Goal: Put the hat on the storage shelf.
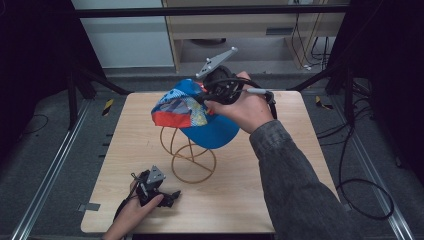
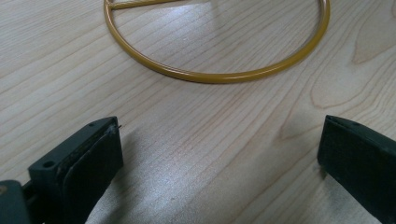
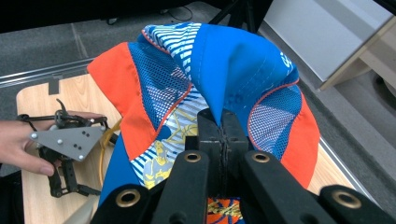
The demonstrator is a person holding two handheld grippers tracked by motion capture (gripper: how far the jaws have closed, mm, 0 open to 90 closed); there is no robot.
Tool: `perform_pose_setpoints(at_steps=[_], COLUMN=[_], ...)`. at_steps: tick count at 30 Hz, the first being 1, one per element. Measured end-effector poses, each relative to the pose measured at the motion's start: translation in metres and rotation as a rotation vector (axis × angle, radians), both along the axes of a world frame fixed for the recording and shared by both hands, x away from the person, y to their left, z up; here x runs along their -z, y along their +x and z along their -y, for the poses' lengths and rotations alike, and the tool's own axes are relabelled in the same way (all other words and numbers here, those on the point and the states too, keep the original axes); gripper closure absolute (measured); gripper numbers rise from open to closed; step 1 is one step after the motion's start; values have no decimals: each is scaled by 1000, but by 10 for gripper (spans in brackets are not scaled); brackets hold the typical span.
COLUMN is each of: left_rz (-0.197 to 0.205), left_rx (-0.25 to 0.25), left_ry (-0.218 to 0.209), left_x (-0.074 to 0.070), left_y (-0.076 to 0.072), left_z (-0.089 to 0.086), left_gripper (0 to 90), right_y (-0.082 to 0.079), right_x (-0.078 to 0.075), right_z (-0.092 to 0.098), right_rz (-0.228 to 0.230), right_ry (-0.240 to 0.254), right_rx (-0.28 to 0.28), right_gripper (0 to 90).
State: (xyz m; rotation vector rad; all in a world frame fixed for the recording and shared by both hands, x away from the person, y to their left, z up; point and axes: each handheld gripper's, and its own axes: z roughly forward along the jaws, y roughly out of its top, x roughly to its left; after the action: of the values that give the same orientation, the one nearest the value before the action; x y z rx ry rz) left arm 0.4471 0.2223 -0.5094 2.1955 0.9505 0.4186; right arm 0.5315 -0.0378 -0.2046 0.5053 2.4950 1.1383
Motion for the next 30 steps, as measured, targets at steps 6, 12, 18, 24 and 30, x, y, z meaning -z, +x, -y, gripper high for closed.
perform_pose_setpoints(at_steps=[6, 12, 18, 24, 30], left_rz=[0, 0, 0, 0, 0], left_rx=[0, 0, 1, 1, 2], left_ry=[0, -1, 0, 0, 2], left_x=[0, 0, 0, 0, 0], left_y=[0, 0, 0, 0, 0], left_z=[0, 0, 0, 0, 0], left_gripper=[0, 0, 0, 0, 0], right_y=[3, 8, 10, 11, 12], right_x=[3, 5, 9, 10, 15], right_z=[-14, -26, -35, -39, -42], right_rz=[-2, -10, -20, -26, -36], right_ry=[-6, -7, -15, -17, -24], right_rx=[-16, -32, -45, -50, -61], right_gripper=[900, 900, 900, 900, 900])
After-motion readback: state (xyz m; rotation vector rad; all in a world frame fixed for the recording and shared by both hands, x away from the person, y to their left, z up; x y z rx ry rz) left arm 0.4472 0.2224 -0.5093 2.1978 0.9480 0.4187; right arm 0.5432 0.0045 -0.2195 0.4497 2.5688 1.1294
